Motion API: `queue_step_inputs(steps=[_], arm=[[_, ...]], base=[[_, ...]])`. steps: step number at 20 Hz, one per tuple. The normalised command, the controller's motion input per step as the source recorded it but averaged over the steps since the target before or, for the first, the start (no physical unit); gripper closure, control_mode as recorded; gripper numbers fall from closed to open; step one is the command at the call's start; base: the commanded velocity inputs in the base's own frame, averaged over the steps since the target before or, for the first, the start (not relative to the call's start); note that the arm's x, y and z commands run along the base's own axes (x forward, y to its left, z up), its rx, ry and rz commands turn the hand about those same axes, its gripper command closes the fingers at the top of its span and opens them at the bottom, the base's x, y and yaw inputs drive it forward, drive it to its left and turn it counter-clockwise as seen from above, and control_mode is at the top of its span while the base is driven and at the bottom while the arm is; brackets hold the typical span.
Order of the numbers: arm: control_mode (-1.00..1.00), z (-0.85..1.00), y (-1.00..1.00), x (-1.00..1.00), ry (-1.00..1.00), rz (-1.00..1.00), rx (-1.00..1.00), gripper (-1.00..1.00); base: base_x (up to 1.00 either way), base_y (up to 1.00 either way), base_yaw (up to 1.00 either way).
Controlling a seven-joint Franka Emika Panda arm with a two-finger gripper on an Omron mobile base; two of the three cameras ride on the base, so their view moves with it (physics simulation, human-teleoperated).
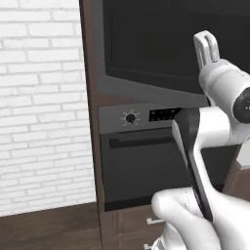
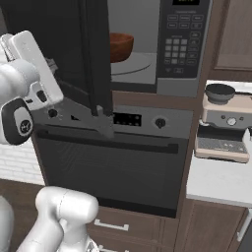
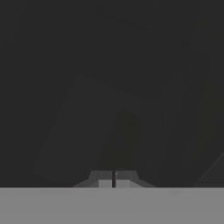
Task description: Open the microwave, place the bowl with waffle inside the microwave, then close the microwave door and turn it on.
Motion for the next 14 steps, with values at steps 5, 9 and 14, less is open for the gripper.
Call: queue_step_inputs(steps=[5, 9, 14], arm=[[-1.0, 0.0, -0.06, 1.0, 0.0, 0.11, 0.0, 1.0], [-1.0, 0.0, -0.13, 1.0, -0.04, 0.09, 0.02, 1.0], [-1.0, 0.0, -0.16, 1.0, 0.0, 0.08, 0.02, 1.0]], base=[[0.0, 0.0, 0.0], [0.0, 0.0, 0.0], [0.0, 0.0, 0.0]])
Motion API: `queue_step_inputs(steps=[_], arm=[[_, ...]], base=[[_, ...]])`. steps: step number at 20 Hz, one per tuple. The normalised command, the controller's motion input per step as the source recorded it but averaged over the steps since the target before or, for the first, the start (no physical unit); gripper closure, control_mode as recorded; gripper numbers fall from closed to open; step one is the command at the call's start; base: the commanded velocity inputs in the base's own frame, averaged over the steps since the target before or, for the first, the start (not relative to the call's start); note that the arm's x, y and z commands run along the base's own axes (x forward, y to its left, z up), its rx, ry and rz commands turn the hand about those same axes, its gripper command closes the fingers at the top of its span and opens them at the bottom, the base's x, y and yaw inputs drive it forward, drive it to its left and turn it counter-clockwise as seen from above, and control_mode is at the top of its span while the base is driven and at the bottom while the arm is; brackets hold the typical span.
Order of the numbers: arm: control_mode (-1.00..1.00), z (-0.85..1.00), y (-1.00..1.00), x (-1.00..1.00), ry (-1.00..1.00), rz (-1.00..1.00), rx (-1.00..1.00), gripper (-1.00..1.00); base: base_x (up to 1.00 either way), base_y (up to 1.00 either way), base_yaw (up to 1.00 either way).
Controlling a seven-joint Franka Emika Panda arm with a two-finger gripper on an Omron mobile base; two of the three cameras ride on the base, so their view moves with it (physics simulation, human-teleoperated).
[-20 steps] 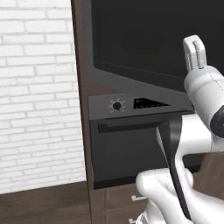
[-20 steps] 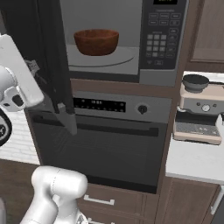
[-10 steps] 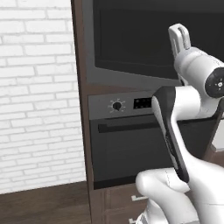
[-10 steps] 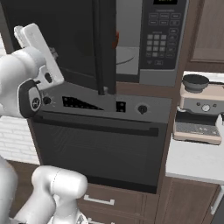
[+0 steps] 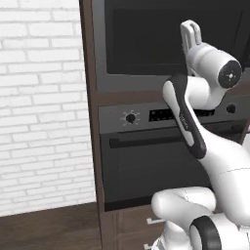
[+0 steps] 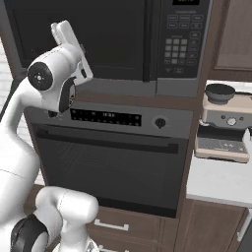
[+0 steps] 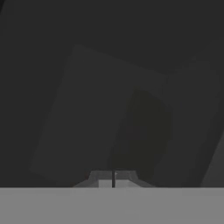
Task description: Open the microwave, place the bowl with waffle inside the microwave, then close the microwave door and turn it on.
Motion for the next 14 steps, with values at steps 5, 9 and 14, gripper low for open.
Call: queue_step_inputs(steps=[5, 9, 14], arm=[[-1.0, 0.0, -0.15, 0.95, 0.04, 0.05, 0.02, 1.0], [-1.0, 0.0, -0.16, 1.0, 0.22, 0.0, 0.0, 1.0], [-1.0, -0.06, -0.09, 0.79, 0.14, 0.0, 0.0, 1.0]], base=[[0.0, 0.0, 0.0], [0.0, 0.0, 0.0], [0.0, 0.0, 0.0]])
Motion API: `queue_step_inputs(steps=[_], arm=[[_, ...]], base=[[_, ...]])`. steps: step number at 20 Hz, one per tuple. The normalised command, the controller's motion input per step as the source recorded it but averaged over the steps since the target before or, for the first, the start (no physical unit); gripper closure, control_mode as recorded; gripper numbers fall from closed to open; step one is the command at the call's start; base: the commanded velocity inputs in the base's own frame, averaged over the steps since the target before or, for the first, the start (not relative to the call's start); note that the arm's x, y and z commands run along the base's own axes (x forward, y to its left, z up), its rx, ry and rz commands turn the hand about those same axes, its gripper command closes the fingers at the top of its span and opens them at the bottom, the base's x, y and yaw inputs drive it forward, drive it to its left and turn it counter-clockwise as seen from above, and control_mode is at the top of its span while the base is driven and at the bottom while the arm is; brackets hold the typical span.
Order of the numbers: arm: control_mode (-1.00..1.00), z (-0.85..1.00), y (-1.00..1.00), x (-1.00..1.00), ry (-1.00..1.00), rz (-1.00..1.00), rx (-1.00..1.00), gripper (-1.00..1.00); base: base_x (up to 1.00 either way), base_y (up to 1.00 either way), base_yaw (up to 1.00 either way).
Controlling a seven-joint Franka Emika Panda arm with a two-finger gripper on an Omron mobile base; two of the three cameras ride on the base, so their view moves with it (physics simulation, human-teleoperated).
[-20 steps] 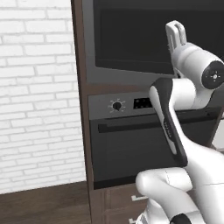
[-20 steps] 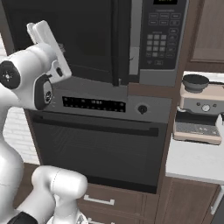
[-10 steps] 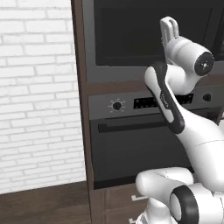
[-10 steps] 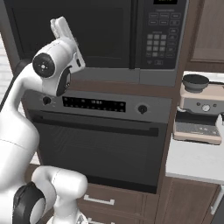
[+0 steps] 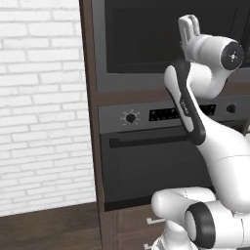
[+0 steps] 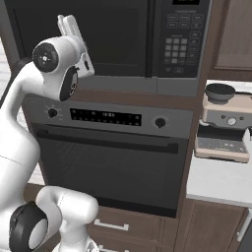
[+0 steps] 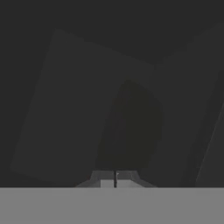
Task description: Open the microwave, place the bowl with waffle inside the microwave, then close the microwave door and turn it on.
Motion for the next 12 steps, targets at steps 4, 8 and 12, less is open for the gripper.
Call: queue_step_inputs(steps=[4, 8, 12], arm=[[-1.0, -0.19, -0.2, 0.1, 0.02, 0.0, 0.0, 1.0], [-1.0, -0.06, -0.49, -0.64, 0.0, 0.01, 0.01, 1.0], [-1.0, 0.0, -0.36, -1.0, -0.01, 0.14, 0.0, 1.0]], base=[[0.0, 0.0, 0.0], [0.0, 0.0, 0.0], [0.0, 0.0, 0.0]])
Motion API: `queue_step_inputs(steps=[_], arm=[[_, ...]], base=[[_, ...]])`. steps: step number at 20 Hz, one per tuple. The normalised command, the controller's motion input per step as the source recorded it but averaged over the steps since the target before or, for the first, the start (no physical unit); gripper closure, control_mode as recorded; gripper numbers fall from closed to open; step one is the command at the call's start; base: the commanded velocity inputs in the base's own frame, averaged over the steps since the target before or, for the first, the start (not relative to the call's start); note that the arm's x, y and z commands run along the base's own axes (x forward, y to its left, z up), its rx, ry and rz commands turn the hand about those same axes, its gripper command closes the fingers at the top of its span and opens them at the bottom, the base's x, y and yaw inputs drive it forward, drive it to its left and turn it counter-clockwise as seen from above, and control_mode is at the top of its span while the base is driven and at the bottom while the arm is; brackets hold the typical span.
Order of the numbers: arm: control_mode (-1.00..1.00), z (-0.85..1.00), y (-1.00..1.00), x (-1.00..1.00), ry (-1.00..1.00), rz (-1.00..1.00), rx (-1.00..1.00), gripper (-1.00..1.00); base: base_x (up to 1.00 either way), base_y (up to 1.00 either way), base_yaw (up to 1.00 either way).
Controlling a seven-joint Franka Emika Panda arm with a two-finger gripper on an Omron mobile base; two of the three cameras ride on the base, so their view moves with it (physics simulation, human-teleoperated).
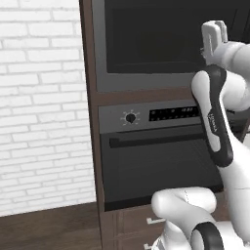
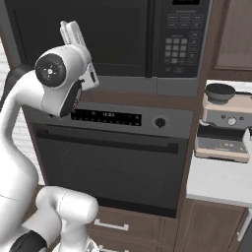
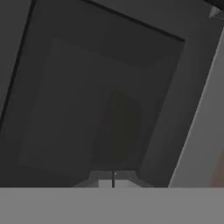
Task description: Open the microwave, place the bowl with waffle inside the microwave, then close the microwave door and turn it on.
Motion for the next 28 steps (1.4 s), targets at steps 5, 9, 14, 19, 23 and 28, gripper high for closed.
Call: queue_step_inputs(steps=[5, 9, 14, 19, 23, 28], arm=[[-1.0, 0.0, -0.16, -1.0, 0.01, 0.25, 0.03, 1.0], [-1.0, -0.02, -0.53, -0.64, 0.06, 0.15, 0.06, 1.0], [-1.0, 0.0, -0.76, -0.14, -0.01, 0.13, 0.01, 1.0], [-1.0, -0.08, -0.87, -0.28, 0.0, 0.04, 0.05, 1.0], [-1.0, -0.23, -0.93, 0.0, 0.0, 0.0, 0.09, 1.0], [-1.0, -0.17, -0.48, 0.25, 0.0, 0.0, 0.1, 1.0]], base=[[0.0, 0.0, 0.0], [0.0, 0.0, 0.0], [0.0, 0.0, 0.0], [0.0, 0.0, 0.0], [0.0, 0.0, 0.0], [0.0, 0.0, 0.0]])
